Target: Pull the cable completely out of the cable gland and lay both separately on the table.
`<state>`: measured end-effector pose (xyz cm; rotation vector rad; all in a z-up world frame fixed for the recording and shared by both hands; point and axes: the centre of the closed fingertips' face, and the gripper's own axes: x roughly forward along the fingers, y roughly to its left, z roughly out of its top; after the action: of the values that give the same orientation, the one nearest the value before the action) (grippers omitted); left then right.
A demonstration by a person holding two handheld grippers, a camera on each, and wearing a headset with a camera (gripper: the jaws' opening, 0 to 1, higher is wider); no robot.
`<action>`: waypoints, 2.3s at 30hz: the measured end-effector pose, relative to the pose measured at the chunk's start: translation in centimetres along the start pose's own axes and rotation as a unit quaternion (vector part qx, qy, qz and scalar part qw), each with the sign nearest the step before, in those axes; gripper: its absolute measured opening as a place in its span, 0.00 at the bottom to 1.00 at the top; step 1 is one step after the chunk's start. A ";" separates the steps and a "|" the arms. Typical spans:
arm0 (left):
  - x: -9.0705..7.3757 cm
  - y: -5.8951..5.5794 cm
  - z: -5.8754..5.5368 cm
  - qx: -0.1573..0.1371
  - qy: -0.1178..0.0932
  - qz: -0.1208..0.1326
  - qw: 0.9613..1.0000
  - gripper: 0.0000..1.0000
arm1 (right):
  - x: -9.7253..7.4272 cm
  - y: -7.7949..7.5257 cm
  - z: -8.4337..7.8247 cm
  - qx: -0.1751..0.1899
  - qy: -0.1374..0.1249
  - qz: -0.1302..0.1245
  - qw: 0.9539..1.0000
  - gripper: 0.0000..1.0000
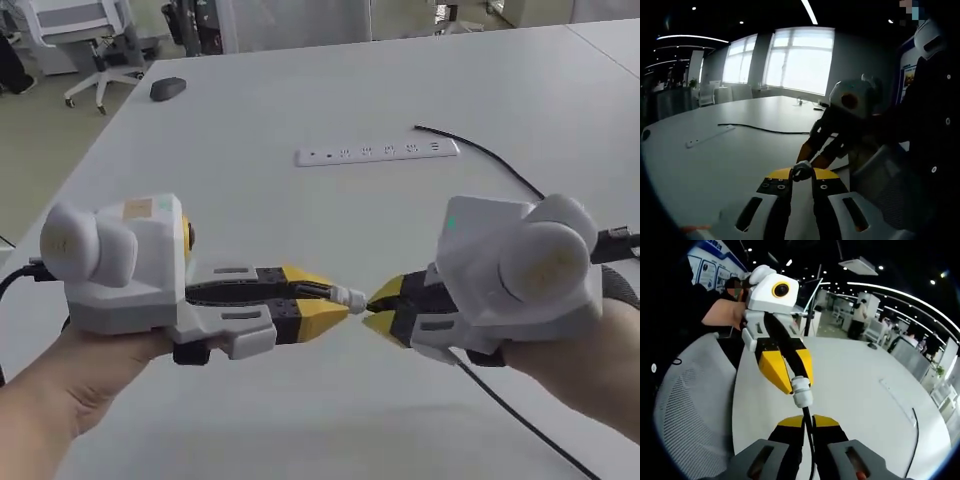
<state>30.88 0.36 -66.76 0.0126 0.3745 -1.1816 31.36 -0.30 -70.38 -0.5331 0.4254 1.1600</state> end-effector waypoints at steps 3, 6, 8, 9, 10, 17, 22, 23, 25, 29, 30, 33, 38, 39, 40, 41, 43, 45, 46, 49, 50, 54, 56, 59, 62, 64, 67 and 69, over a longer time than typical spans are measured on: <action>0.0 0.0 0.0 -0.001 -0.001 0.000 1.000 0.15 | 0.0 0.0 -0.1 -0.005 0.001 0.002 1.000 0.00; 0.0 0.0 0.1 -0.003 -0.004 -0.002 1.000 0.15 | -0.1 0.0 0.0 -0.013 0.002 -0.001 1.000 0.00; -0.1 0.1 0.1 -0.002 -0.005 -0.001 1.000 0.15 | -0.1 0.0 0.0 -0.014 0.001 -0.002 1.000 0.00; -0.2 0.1 0.2 -0.004 -0.007 -0.001 1.000 0.15 | -0.2 -0.1 -0.1 -0.018 0.004 -0.005 1.000 0.00; -0.3 0.2 0.4 -0.004 -0.013 -0.001 1.000 0.15 | -0.3 -0.2 -0.2 -0.020 0.005 -0.006 1.000 0.00; -1.4 0.9 0.8 -0.006 -0.029 0.011 0.999 0.15 | -0.7 -1.0 -0.9 -0.018 0.011 -0.013 1.000 0.00; -1.8 1.2 0.8 -0.005 -0.033 0.019 0.999 0.15 | -0.6 -1.1 -1.0 -0.019 0.014 -0.012 1.000 0.00; -1.9 1.2 0.7 -0.005 -0.034 0.019 0.999 0.15 | -0.6 -1.1 -1.0 -0.020 0.015 -0.013 1.000 0.00; -2.2 1.4 0.6 -0.005 -0.035 0.024 0.999 0.15 | -0.6 -1.1 -1.0 -0.021 0.016 -0.012 1.000 0.00; -3.2 1.7 0.3 -0.013 -0.039 0.031 0.999 0.15 | -0.3 -1.3 -1.1 -0.018 0.020 -0.013 1.000 0.00; -3.4 1.8 0.3 -0.014 -0.039 0.033 0.999 0.15 | -0.2 -1.3 -1.1 -0.019 0.021 -0.013 1.000 0.00; -4.1 2.0 0.0 -0.017 -0.043 0.042 0.998 0.15 | 0.1 -1.3 -0.8 -0.016 0.021 -0.011 1.000 0.00; -6.3 2.7 -0.7 -0.024 -0.047 0.065 0.996 0.15 | 1.3 -1.3 -0.6 -0.011 0.029 -0.007 0.999 0.00; -6.9 2.9 -0.9 -0.024 -0.048 0.072 0.996 0.15 | 1.6 -1.4 -0.4 -0.007 0.027 -0.005 1.000 0.00; -7.2 3.0 -1.0 -0.026 -0.049 0.074 0.996 0.15 | 1.7 -1.4 -0.3 -0.004 0.026 -0.004 1.000 0.00; -7.7 3.1 -1.3 -0.030 -0.049 0.079 0.995 0.15 | 2.0 -1.4 0.0 -0.001 0.021 0.000 1.000 0.00; -8.4 3.4 -1.8 -0.033 -0.049 0.088 0.994 0.15 | 2.5 -1.4 0.4 0.004 0.017 0.002 1.000 0.00; -8.9 3.5 -2.1 -0.035 -0.050 0.094 0.994 0.15 | 2.9 -1.4 0.6 0.005 0.016 0.006 1.000 0.00; -9.3 3.6 -2.5 -0.038 -0.050 0.097 0.993 0.15 | 3.2 -1.3 0.8 0.006 0.015 0.007 1.000 0.00; -10.0 3.8 -3.3 -0.045 -0.050 0.106 0.992 0.15 | 3.9 -1.1 1.3 0.008 0.009 0.014 1.000 0.00; -10.3 4.0 -3.7 -0.047 -0.050 0.112 0.991 0.15 | 4.2 -1.1 1.5 0.009 0.007 0.015 1.000 0.00; -11.0 4.2 -4.7 -0.055 -0.051 0.119 0.990 0.15 | 5.2 -0.9 2.0 0.019 0.005 0.020 1.000 0.00; -11.3 4.3 -5.3 -0.059 -0.048 0.124 0.989 0.15 | 5.8 -0.9 2.3 0.026 0.004 0.017 1.000 0.00; -11.7 4.6 -6.4 -0.067 -0.046 0.129 0.988 0.15 | 6.8 -1.0 2.9 0.034 -0.002 0.014 0.999 0.00; -12.1 4.9 -7.4 -0.077 -0.046 0.134 0.987 0.15 | 8.3 -1.0 3.0 0.036 -0.001 0.012 0.999 0.00; -12.3 5.1 -8.1 -0.084 -0.045 0.136 0.986 0.15 | 9.0 -1.2 3.3 0.036 -0.004 0.005 0.999 0.00; -12.5 5.2 -9.6 -0.092 -0.037 0.139 0.985 0.15 | 10.4 -1.7 4.2 0.048 -0.026 -0.002 0.998 0.00; -12.6 5.2 -10.2 -0.095 -0.038 0.139 0.985 0.15 | 11.6 -1.8 4.5 0.063 -0.033 0.000 0.997 0.00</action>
<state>28.67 15.77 -73.59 -0.1412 0.4033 -0.8654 37.26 10.48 -73.16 -0.3835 0.4383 1.1383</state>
